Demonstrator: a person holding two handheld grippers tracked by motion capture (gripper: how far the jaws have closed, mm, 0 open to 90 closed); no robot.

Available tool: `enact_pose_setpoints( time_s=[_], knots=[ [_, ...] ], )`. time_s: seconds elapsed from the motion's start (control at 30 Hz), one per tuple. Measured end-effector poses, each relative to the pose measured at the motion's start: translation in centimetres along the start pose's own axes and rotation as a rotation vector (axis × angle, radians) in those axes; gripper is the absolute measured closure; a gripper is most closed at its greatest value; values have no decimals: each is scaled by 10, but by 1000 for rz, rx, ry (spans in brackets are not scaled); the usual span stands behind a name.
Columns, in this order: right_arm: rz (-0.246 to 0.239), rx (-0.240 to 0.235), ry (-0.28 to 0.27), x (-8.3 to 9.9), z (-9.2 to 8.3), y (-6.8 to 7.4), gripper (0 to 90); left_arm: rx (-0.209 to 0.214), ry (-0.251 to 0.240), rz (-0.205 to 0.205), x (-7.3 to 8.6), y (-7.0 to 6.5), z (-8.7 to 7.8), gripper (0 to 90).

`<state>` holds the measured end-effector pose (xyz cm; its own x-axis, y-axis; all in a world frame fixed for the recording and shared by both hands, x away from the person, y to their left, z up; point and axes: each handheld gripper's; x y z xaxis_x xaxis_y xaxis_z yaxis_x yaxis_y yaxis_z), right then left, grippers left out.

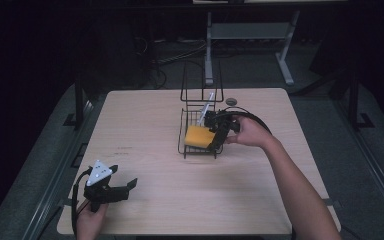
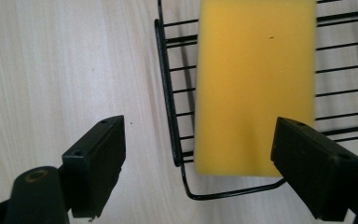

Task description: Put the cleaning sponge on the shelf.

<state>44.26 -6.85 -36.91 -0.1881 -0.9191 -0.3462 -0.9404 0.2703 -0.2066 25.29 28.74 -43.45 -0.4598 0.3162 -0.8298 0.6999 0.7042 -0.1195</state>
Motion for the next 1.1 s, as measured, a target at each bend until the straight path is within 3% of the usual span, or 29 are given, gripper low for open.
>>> enact_pose_setpoints(
  time_s=[0.3,0.8,1.1],
  knots=[
    [-14,10,4,0,-5,6,175,0,-5,-4,0,0,1,141],
    [-12,-22,27,6,1,14,175,-2,-4,4,0,0,0,141],
    [-40,-23,41,5,1,21,175,0,-7,-1,0,0,0,141]
  ],
)
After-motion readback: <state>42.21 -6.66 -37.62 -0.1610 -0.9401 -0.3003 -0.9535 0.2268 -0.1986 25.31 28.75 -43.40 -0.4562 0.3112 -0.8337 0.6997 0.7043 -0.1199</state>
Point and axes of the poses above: each handheld gripper's, and its own axes: z roughly forward along the jaws, x roughly out of its underside, y roughly to its left, and after that the axes turned 14 degrees about x, right-handed
